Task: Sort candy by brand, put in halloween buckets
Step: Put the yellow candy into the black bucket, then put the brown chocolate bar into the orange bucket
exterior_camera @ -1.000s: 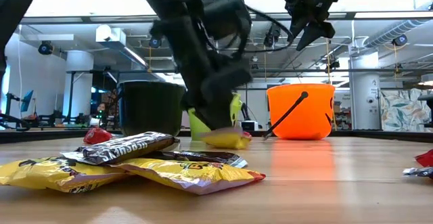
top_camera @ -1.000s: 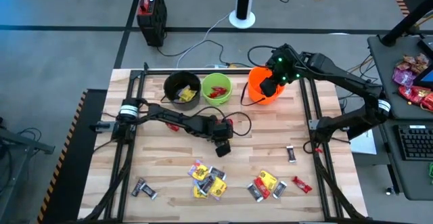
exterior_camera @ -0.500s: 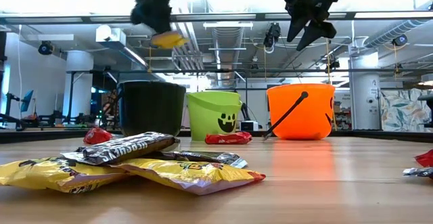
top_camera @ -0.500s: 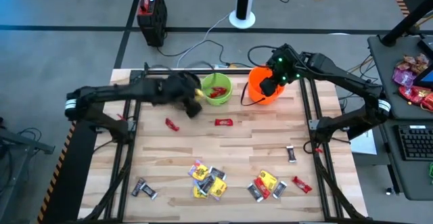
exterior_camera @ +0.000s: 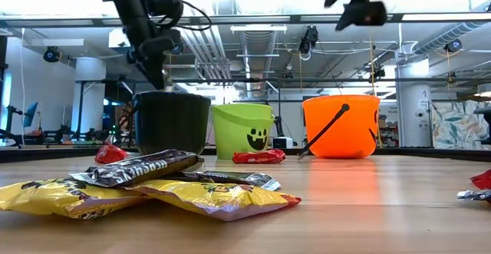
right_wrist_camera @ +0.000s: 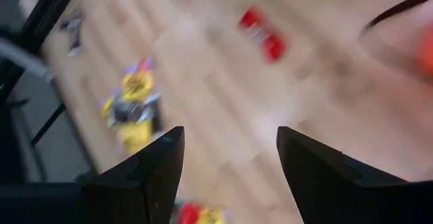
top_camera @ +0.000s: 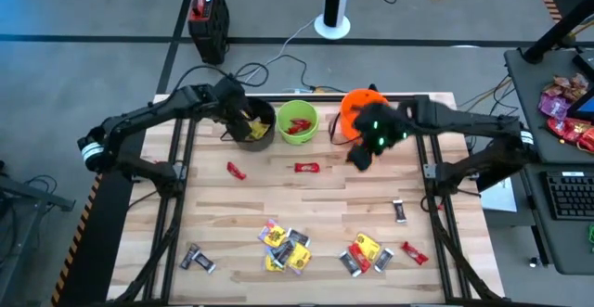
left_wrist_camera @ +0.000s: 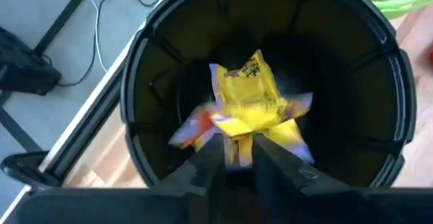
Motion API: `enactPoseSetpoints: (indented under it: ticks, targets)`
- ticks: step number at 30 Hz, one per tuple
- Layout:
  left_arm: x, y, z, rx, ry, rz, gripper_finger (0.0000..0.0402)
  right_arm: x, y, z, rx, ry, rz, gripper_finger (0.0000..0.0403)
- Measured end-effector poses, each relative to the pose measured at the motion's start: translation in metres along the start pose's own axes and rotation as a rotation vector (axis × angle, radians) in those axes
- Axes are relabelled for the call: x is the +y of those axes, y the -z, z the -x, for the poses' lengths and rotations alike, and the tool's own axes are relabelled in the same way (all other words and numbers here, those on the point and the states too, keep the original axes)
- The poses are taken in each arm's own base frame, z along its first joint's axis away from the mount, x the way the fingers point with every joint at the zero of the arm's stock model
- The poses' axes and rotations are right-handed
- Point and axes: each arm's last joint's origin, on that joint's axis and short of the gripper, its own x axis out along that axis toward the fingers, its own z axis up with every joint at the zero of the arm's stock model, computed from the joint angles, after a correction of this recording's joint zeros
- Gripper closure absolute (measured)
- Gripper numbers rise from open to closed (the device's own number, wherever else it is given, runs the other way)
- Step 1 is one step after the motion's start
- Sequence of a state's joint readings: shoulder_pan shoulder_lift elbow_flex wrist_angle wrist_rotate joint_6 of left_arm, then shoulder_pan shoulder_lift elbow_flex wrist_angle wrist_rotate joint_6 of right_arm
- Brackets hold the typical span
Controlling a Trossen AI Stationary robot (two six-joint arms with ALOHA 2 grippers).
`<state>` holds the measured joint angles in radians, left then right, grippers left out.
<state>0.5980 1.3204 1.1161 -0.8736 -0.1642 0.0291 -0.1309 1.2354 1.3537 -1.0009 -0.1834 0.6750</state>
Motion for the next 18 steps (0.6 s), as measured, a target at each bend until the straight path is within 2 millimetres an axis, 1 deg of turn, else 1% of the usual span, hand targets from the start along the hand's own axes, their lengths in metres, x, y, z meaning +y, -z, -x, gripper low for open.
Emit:
enactPoseSetpoints:
  ticks: [5,7,9,11,15,18]
  targets:
    - [-0.001,-0.002,-0.004,-0.044,-0.003,-0.062,0.0303,0.044,0.035,-0.023,0.122,-0.057,-0.063,0.0174]
    - [0.0,-0.003,-0.003,-0.062,-0.004,-0.07,0.0291,0.064,0.05,-0.038,0.152,-0.079,-0.059,0.0174]
    - [0.0,-0.005,0.001,-0.094,-0.003,-0.063,0.0282,0.082,0.064,-0.057,0.179,-0.092,-0.021,0.0174]
    - [-0.002,-0.005,0.009,-0.129,0.036,-0.044,0.0276,0.099,0.077,-0.081,0.192,-0.115,0.052,0.0174]
    - [-0.006,-0.004,0.033,-0.22,0.212,-0.006,0.0272,0.124,0.096,-0.124,0.098,-0.13,0.233,0.0175]
    - [-0.01,0.0,0.054,-0.296,0.318,0.012,0.0272,0.128,0.105,-0.153,0.06,-0.08,0.296,0.0177]
